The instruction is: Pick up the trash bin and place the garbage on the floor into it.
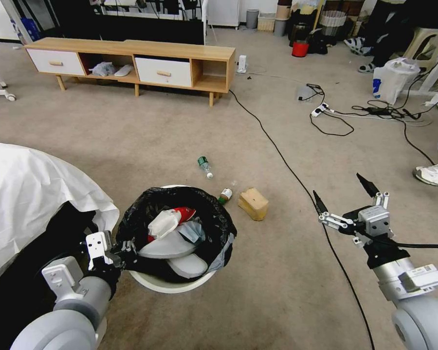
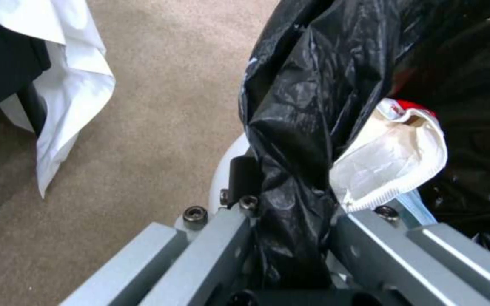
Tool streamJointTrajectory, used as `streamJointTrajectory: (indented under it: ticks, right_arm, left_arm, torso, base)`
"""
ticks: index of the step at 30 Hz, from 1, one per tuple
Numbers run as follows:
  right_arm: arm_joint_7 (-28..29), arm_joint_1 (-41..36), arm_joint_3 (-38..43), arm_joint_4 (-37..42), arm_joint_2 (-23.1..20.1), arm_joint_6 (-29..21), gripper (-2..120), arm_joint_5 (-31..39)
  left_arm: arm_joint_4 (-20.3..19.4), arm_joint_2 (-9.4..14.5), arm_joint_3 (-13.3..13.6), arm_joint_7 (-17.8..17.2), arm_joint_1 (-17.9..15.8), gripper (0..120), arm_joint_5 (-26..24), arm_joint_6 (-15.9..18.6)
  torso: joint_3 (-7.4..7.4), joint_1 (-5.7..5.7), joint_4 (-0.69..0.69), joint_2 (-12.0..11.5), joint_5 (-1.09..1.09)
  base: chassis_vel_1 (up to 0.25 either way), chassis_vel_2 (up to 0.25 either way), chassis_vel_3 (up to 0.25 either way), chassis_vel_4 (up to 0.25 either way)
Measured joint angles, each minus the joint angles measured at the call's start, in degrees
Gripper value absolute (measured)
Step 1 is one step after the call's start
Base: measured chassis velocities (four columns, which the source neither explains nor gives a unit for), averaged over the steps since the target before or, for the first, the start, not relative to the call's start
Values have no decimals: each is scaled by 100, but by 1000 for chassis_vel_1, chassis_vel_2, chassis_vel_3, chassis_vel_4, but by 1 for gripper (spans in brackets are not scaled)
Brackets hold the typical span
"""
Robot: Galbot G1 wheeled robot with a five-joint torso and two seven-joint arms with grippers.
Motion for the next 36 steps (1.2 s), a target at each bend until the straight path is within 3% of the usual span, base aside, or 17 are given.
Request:
streamJointTrajectory:
  ticks: [20, 36]
  right_arm:
    - [-55, 42, -40, -34, 29, -114, 100, 97]
    - [-61, 53, -46, -62, 42, -150, 100, 163]
  left_arm:
    - [94, 141, -140, -21, -112, 0, -29, -28]
    - [122, 89, -80, -27, -100, 0, 8, -38]
  torso:
    - [0, 0, 0, 0, 0]
    - [0, 0, 0, 0, 0]
  base:
    - [0, 0, 0, 0]
    - [-6, 6, 3, -8]
